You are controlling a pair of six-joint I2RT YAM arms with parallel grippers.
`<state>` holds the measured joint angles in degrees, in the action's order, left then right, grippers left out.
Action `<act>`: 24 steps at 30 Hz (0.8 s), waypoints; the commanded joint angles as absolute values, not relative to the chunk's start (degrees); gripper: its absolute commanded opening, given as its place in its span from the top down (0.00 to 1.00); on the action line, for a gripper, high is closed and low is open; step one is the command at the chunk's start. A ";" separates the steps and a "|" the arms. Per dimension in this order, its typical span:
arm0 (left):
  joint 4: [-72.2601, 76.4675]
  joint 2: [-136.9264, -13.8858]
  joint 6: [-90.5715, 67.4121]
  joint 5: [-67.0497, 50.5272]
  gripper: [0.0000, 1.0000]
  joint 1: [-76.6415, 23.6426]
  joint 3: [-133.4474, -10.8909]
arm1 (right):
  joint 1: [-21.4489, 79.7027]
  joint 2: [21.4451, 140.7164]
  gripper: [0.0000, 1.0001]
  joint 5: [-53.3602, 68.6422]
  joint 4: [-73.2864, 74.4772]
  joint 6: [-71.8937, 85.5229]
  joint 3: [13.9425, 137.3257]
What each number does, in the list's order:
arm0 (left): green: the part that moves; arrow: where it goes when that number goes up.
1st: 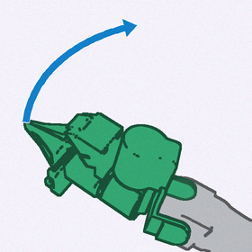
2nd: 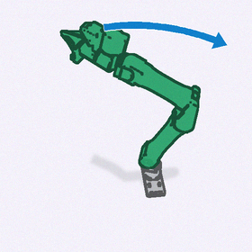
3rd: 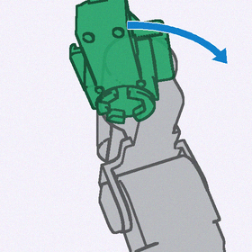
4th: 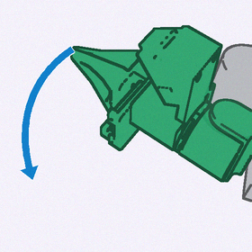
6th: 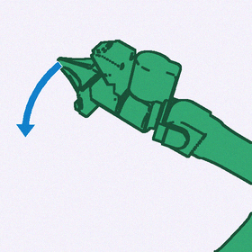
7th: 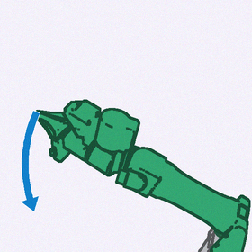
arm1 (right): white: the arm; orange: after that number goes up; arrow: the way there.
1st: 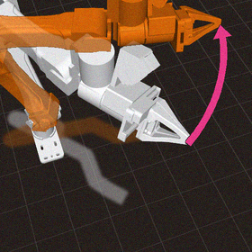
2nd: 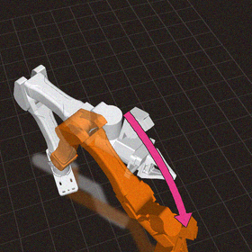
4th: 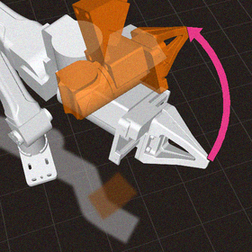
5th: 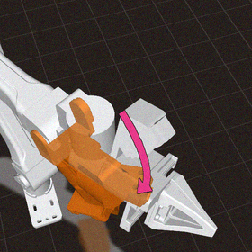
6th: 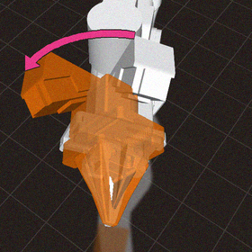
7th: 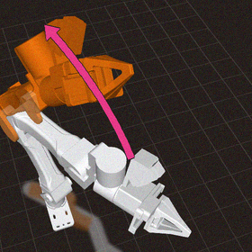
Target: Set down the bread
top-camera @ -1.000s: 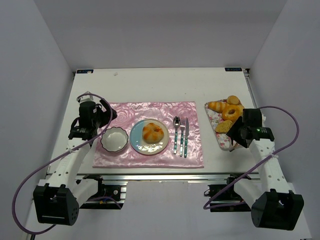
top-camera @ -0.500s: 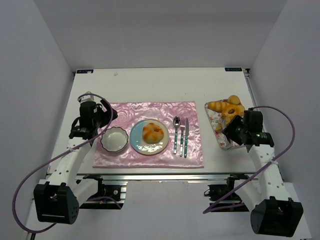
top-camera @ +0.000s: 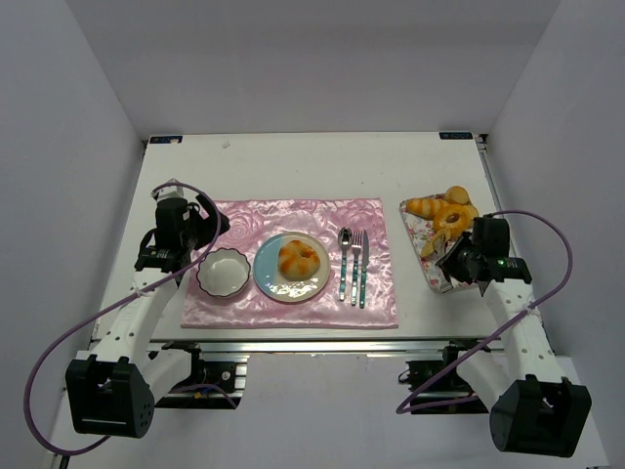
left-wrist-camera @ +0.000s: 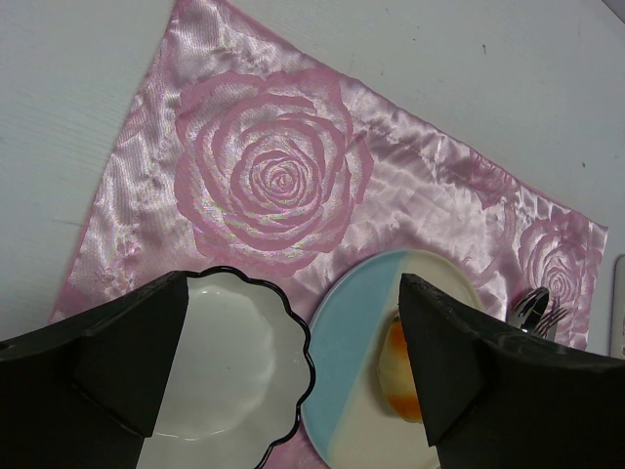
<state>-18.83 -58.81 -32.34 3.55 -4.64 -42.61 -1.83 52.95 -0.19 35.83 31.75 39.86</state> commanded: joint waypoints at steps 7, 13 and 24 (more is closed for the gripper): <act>-18.19 -58.01 -31.99 2.81 0.02 -4.83 -42.54 | -1.93 44.31 0.89 -2.73 40.68 31.73 46.48; -18.19 -57.83 -31.99 2.55 0.02 -4.83 -42.54 | -1.58 42.01 0.90 19.12 38.51 22.78 50.97; -21.00 -56.34 -32.60 3.77 0.02 -4.83 -43.95 | 38.45 51.64 0.93 16.64 24.26 20.74 52.19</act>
